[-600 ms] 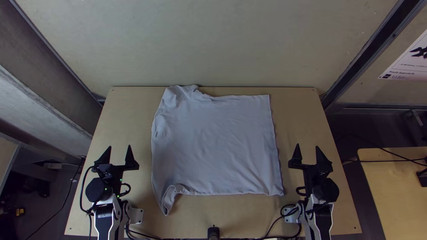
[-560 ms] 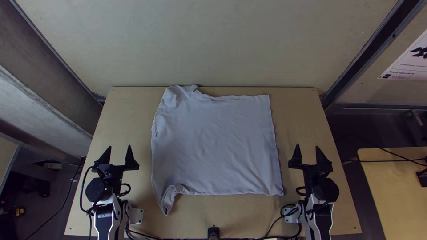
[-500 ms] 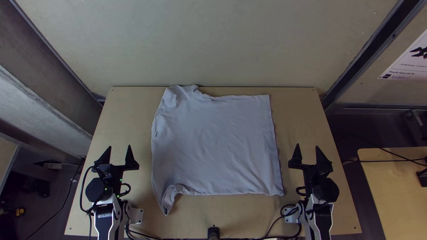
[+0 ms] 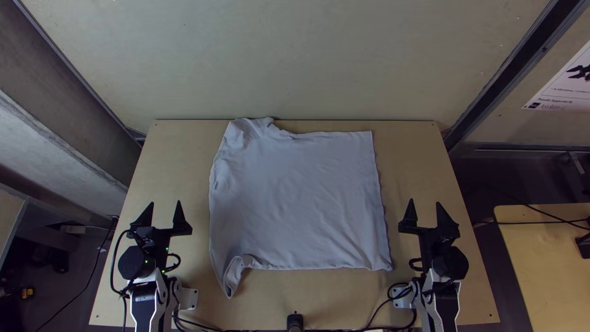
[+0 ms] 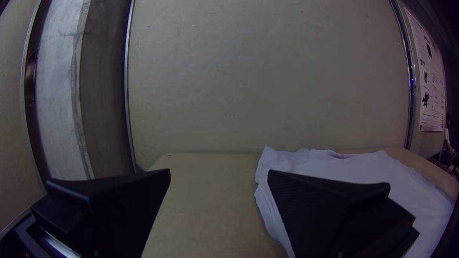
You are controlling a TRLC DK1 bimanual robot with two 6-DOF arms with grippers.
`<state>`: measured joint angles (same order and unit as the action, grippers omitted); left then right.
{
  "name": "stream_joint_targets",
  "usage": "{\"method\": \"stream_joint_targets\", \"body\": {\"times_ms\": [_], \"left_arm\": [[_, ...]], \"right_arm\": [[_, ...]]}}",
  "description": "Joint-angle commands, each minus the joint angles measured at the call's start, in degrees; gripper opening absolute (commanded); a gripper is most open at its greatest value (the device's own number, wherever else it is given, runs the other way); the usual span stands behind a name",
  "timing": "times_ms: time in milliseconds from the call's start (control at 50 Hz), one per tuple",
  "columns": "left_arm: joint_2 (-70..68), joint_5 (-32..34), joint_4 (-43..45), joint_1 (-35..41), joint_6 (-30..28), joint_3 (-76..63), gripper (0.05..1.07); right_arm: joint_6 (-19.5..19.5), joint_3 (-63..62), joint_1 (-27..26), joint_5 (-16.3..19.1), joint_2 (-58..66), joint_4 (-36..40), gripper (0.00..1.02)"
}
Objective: Fold the t-shirt
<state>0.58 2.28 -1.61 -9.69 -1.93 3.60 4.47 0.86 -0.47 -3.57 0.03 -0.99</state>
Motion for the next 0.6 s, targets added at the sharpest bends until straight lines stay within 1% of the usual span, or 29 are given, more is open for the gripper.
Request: {"method": "stream_joint_targets", "body": {"times_ms": [0,320,380,580], "left_arm": [[-0.6,-0.2,-0.6,0.3,0.8,-2.1,1.03],[-0.6,-0.5,-0.6,-0.4,0.8,-2.1,1.03],[-0.6,-0.5,-0.6,0.1,0.8,-2.1,1.03],[-0.7,-0.4,-1.1,0.5,1.1,-1.2,1.03]], "right_arm": [[1.0,-0.5,0.3,0.1,-0.2,1.3,0.99],[0.5,-0.5,-0.1,0.1,-0.2,1.2,0.99],[1.0,-0.4,0.4,0.2,-0.2,1.2,0.99],[0.2,-0.2,1.8,0.1,-0.4,-0.7,0.99]]}}
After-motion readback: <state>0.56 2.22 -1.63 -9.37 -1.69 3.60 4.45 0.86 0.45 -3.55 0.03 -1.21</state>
